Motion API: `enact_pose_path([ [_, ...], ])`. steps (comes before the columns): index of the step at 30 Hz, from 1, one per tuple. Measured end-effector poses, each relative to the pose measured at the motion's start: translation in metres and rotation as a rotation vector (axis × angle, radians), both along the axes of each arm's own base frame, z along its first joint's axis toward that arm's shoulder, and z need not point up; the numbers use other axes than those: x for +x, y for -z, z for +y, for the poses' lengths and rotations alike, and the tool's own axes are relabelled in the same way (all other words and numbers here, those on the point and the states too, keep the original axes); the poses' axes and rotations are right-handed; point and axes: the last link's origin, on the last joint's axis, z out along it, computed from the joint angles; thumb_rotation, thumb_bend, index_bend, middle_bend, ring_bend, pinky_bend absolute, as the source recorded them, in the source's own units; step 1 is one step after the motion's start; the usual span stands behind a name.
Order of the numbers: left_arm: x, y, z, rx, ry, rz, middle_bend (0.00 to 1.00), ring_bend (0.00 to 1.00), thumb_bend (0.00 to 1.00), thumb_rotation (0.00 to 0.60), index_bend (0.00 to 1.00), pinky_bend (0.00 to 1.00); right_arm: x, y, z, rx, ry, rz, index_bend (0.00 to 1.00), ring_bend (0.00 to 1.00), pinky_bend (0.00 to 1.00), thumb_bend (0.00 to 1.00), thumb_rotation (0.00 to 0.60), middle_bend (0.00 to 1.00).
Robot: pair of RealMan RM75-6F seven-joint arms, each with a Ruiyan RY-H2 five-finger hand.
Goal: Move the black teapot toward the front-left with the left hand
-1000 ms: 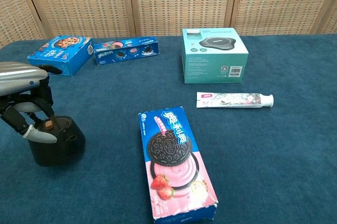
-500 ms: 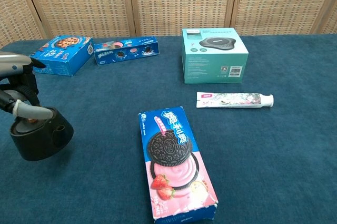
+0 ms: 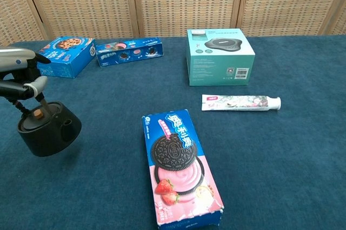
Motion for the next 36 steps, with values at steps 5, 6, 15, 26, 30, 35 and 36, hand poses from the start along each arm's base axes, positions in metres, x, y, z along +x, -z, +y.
enact_pose_path([
  [5, -0.0008, -0.0009, 0.0005, 0.005, 0.004, 0.012, 1.00, 0.87, 1.00, 0.231, 1.00, 0.03, 0.0001, 0.0002, 0.0001, 0.000, 0.000, 0.000, 0.00, 0.00, 0.00, 0.00, 0.600, 0.00],
  [6, -0.0008, -0.0012, 0.0007, 0.007, 0.006, 0.015, 1.00, 0.87, 1.00, 0.231, 1.00, 0.05, 0.0001, 0.0002, 0.0001, 0.000, -0.001, 0.001, 0.00, 0.00, 0.00, 0.00, 0.600, 0.00],
  [15, -0.0027, -0.0034, 0.0039, 0.041, 0.051, 0.042, 1.00, 0.87, 1.00, 0.197, 1.00, 0.77, 0.0003, 0.0005, 0.0000, 0.001, 0.000, 0.001, 0.00, 0.00, 0.00, 0.00, 0.600, 0.00],
  [26, -0.0074, -0.0038, 0.0059, 0.052, 0.053, 0.080, 1.00, 0.88, 1.00, 0.188, 1.00, 1.00, 0.0004, 0.0014, -0.0002, 0.003, 0.000, 0.002, 0.00, 0.00, 0.00, 0.00, 0.600, 0.00],
  [30, -0.0079, -0.0046, 0.0064, 0.053, 0.050, 0.089, 1.00, 0.88, 1.00, 0.187, 1.00, 1.00, 0.0005, 0.0016, -0.0003, 0.004, 0.001, 0.001, 0.00, 0.00, 0.00, 0.00, 0.600, 0.00],
  [35, -0.0090, -0.0060, 0.0084, 0.059, 0.054, 0.112, 1.00, 0.88, 1.00, 0.188, 1.00, 1.00, 0.0008, 0.0015, -0.0002, 0.003, 0.000, 0.001, 0.00, 0.00, 0.00, 0.00, 0.600, 0.00],
  [36, -0.0092, -0.0063, 0.0092, 0.063, 0.058, 0.116, 1.00, 0.88, 1.00, 0.188, 1.00, 1.00, 0.0008, 0.0015, -0.0002, 0.003, 0.000, 0.000, 0.00, 0.00, 0.00, 0.00, 0.600, 0.00],
])
